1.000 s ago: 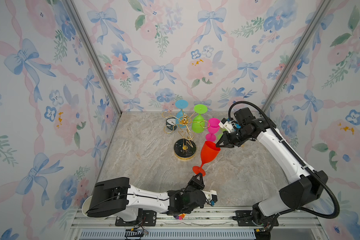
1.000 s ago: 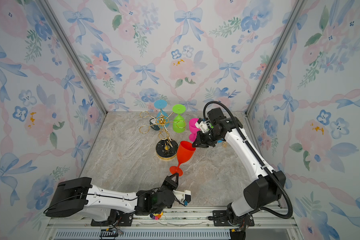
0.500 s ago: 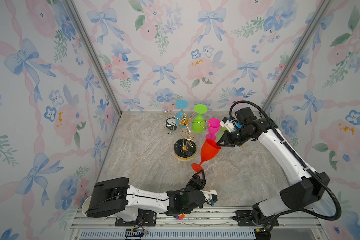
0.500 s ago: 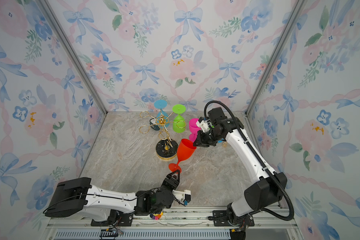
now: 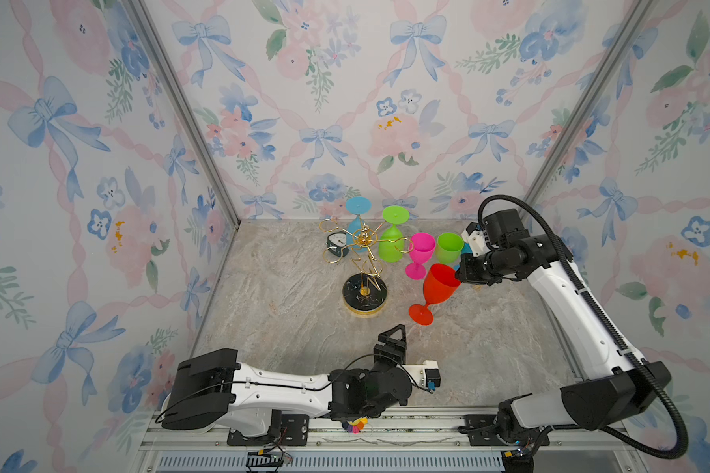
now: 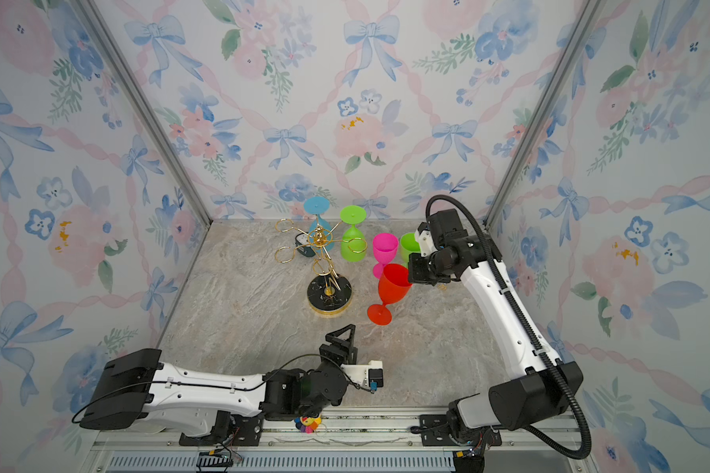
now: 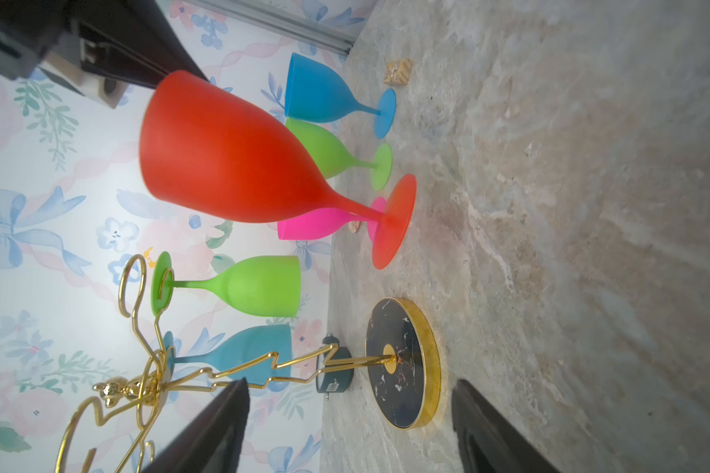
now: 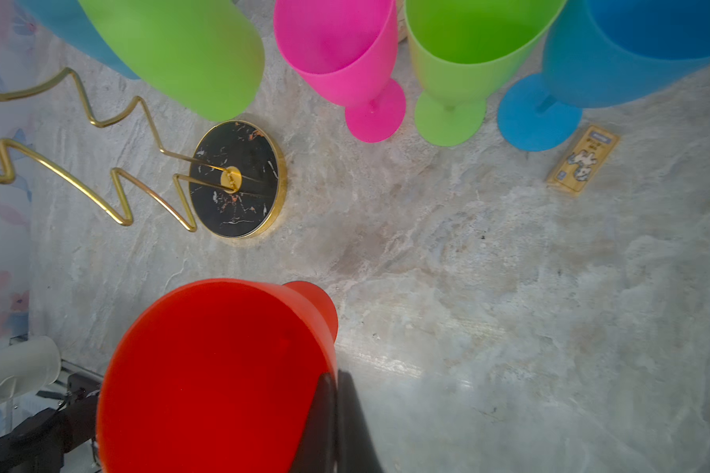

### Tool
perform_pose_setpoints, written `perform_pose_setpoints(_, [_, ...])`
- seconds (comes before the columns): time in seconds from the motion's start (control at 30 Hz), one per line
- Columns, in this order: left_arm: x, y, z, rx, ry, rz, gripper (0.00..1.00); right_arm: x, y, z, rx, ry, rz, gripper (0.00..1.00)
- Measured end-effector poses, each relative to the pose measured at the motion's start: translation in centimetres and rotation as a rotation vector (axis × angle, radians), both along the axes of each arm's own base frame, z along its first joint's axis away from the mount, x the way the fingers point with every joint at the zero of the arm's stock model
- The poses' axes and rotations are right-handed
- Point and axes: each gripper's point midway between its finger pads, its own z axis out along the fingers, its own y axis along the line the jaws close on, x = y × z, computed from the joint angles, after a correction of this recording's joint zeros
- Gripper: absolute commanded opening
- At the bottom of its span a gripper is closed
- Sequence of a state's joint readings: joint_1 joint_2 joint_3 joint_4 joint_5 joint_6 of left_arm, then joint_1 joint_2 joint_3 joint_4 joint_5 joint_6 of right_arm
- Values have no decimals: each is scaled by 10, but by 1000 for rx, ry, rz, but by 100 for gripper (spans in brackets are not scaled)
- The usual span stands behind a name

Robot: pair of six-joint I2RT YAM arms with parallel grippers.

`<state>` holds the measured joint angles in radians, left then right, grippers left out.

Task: Take the wine glass off the wine glass rack
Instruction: 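Lower the red glass beside the magenta glass with the right gripper while the left withdraws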

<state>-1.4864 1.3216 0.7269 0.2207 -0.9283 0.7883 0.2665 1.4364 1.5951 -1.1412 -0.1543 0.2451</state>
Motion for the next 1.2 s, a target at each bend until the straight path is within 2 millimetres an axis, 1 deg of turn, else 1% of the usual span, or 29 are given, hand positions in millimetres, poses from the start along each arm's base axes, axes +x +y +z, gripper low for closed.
perform_pose_setpoints(0.1, [-3,7,18,-154,81,15,90,5,-13,-2,-55,-13,-33,0])
perform_pose_setpoints(0.2, [2,19,31,-288,156,50,98,11,-23,-7,-96,-14,-55,0])
perform_pose_setpoints(0.4, [20,51,52,-526,288,133,98,34,-31,-22,-143,-13,-83,0])
perform_pose_setpoints(0.5, [28,65,58,-614,346,161,98,45,-30,-28,-153,-19,-90,0])
perform_pose_setpoints(0.67, [33,85,68,-757,431,171,98,61,-29,-36,-163,-35,-99,0])
perform_pose_setpoints(0.8, [36,107,72,-860,463,188,98,71,-30,-39,-170,-54,-107,0])
perform_pose_setpoints(0.97, [38,130,70,-933,481,223,98,82,-29,-42,-176,-76,-113,0])
perform_pose_setpoints(1.1, [43,140,70,-959,489,247,98,88,-27,-49,-195,-76,-110,0])
perform_pose_setpoints(1.2, [48,145,65,-973,495,274,98,91,-24,-55,-208,-70,-104,0])
